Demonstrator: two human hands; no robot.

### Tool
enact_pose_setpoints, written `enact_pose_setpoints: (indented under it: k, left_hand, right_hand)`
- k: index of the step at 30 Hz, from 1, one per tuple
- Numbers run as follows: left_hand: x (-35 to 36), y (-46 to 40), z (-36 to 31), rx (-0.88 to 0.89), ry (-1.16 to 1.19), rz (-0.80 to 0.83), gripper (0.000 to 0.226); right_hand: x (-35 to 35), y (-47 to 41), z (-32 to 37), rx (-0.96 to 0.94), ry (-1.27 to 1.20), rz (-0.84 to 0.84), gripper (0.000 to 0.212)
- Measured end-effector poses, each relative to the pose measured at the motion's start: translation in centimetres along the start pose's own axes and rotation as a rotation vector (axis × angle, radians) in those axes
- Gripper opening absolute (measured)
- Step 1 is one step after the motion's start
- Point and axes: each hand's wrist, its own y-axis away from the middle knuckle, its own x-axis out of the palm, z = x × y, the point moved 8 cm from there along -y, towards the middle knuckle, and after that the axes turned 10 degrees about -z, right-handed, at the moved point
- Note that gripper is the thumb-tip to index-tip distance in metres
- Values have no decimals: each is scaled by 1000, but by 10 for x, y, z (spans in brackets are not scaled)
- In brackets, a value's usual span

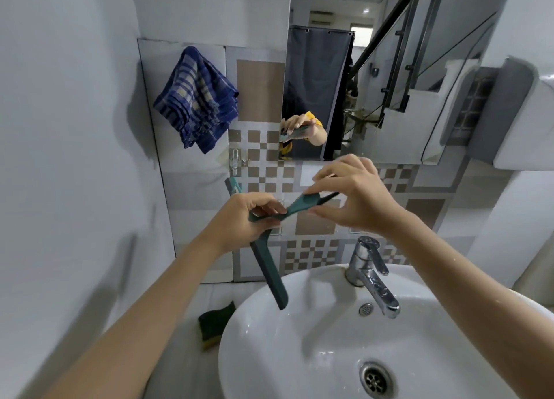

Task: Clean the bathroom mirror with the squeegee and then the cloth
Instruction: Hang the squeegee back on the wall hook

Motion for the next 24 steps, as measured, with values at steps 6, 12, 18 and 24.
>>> enact_pose_setpoints:
  k: [6,12,18,24]
  left_hand:
    - [-23,10,27,-40,9,-210,30]
    - [-31,18,62,-57,-63,-362,32]
    - [-34,37,94,-134,-79,-548,22]
    - [-32,48,123,-213,-37,-567,22]
  right_hand:
    - [25,-10,-5,241,-75,-217,50]
    - [91,-17,0,764,-770,-138,83]
    - [142,-38,25,757,-826,-61,74]
    - [180,-34,29,759,-789,5,71]
